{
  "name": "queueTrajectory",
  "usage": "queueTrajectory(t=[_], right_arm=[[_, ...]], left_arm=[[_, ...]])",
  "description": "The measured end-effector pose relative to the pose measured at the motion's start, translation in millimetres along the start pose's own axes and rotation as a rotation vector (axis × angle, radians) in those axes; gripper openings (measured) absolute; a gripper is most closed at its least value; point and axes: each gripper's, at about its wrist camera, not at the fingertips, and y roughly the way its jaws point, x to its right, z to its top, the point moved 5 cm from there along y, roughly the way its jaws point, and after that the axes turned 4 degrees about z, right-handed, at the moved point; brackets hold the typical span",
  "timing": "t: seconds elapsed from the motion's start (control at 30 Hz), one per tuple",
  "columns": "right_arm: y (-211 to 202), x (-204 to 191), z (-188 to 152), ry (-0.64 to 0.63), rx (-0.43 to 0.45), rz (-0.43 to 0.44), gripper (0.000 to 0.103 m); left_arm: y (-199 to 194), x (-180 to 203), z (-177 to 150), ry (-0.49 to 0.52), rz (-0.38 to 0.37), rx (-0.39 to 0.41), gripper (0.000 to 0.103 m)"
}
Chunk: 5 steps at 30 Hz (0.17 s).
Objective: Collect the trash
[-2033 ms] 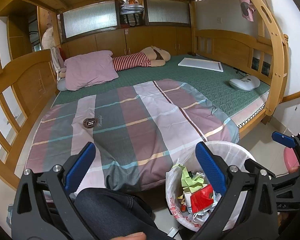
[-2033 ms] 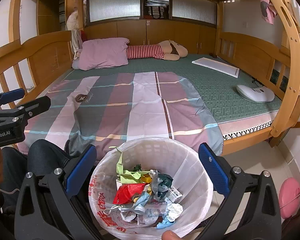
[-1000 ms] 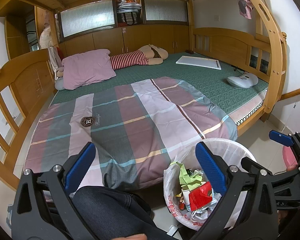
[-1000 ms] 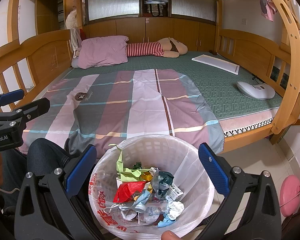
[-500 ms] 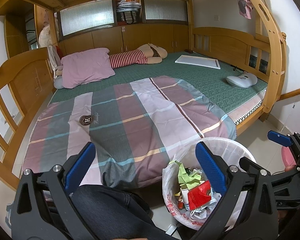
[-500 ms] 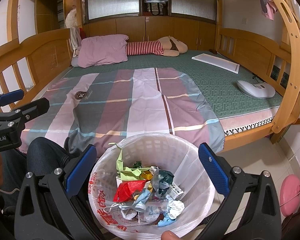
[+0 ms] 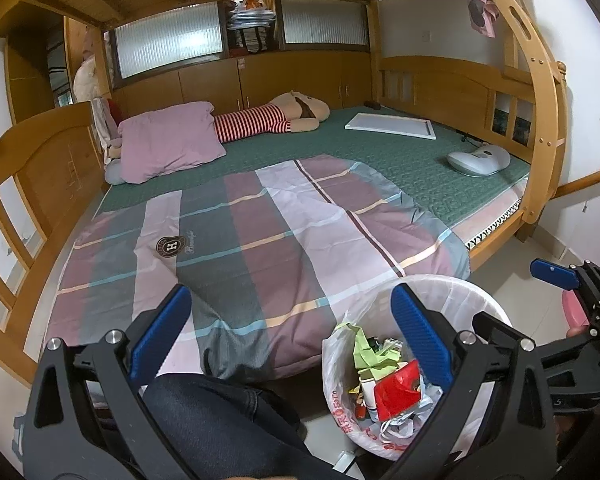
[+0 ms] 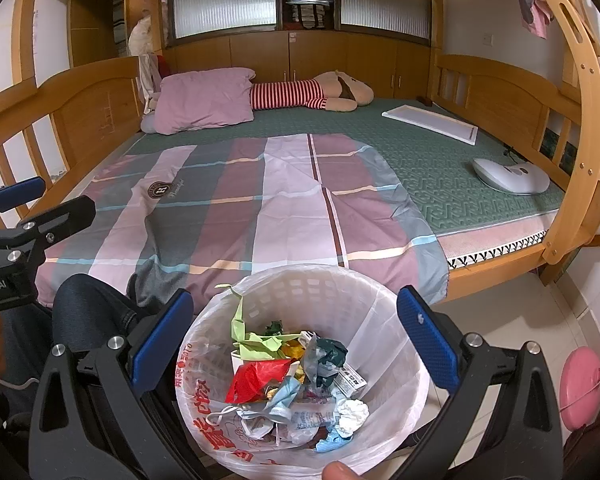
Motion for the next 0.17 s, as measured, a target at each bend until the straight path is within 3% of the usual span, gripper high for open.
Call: queueTrajectory(t=[0.17], right_arm=[[2.6, 0.5, -2.3, 0.006, -0.006, 0.001, 0.099]], left_arm=[[3.4, -12.4, 3.9, 0.004, 0.026, -0.006, 0.099]])
